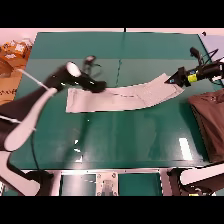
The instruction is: Fold the shirts.
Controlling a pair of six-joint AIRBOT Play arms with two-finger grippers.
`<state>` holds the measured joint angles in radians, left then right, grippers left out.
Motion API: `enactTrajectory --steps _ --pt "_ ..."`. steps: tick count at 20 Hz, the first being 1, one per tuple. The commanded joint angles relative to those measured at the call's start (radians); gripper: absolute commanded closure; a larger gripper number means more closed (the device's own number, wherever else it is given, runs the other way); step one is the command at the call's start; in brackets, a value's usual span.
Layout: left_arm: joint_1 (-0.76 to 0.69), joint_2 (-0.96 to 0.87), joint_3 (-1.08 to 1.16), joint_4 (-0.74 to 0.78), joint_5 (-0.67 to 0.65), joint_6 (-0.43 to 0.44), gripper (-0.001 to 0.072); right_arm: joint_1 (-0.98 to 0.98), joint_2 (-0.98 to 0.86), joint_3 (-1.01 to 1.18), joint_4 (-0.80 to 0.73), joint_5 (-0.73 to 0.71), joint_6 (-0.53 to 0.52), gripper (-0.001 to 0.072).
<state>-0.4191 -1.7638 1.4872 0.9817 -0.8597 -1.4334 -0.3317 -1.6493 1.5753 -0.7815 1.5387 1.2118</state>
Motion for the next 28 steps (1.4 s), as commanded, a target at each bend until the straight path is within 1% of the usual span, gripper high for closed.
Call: enactTrajectory --steps 1,4,6,8,10,12,14,16,19,22,23,25,26,27,28 --pt "-0.169 -0.109 0.001 -0.106 0.153 0.003 0.0689 0.071 0.129 0.006 -0.015 0.003 0.126 0.0699" --pt "-0.234 -0.164 0.004 -0.185 0.224 0.003 0.0689 0.149 0.192 0.006 -0.014 0.005 0.206 0.0700" --pt "-0.240 -0.187 0.015 -0.224 0.220 0.003 0.0689 0.201 0.214 0.006 -0.014 0.003 0.246 0.0699" --pt "-0.235 -0.185 0.015 -0.224 0.195 0.020 0.0689 0.247 0.216 0.006 -0.012 0.001 0.255 0.0699" --pt "-0.195 -0.163 0.022 -0.219 0.085 0.073 0.0690 0.277 0.216 0.006 -0.012 -0.020 0.261 0.0699" --pt "-0.128 -0.134 0.075 -0.164 -0.089 0.084 0.0690 0.300 0.216 0.006 -0.004 -0.035 0.294 0.0699" --pt "-0.048 -0.092 0.163 -0.049 -0.271 0.083 0.0690 0.339 0.217 0.006 0.026 -0.063 0.323 0.0699" --pt "0.035 -0.042 0.267 0.063 -0.415 0.081 0.0690 0.410 0.217 0.006 0.034 -0.131 0.382 0.0699" --pt "0.178 0.025 0.429 0.177 -0.563 0.081 0.0689 0.551 0.204 0.006 0.034 -0.286 0.466 0.0699" --pt "0.321 0.053 0.553 0.185 -0.640 0.081 0.0689 0.710 0.127 0.006 0.038 -0.501 0.527 0.0698" --pt "0.356 0.061 0.563 0.185 -0.642 0.082 0.0689 0.764 0.087 0.006 0.049 -0.581 0.529 0.0698" --pt "0.418 0.074 0.562 0.185 -0.649 0.100 0.0689 0.873 -0.018 0.006 0.086 -0.785 0.528 0.0697" --pt "0.444 0.074 0.563 0.184 -0.660 0.108 0.0689 0.923 -0.079 0.006 0.126 -0.895 0.525 0.0685" --pt "0.465 0.074 0.562 0.185 -0.672 0.108 0.0689 0.980 -0.146 0.007 0.195 -1.013 0.491 0.0685" --pt "0.486 0.074 0.562 0.185 -0.680 0.108 0.0689 1.032 -0.210 0.011 0.283 -1.121 0.430 0.0683"
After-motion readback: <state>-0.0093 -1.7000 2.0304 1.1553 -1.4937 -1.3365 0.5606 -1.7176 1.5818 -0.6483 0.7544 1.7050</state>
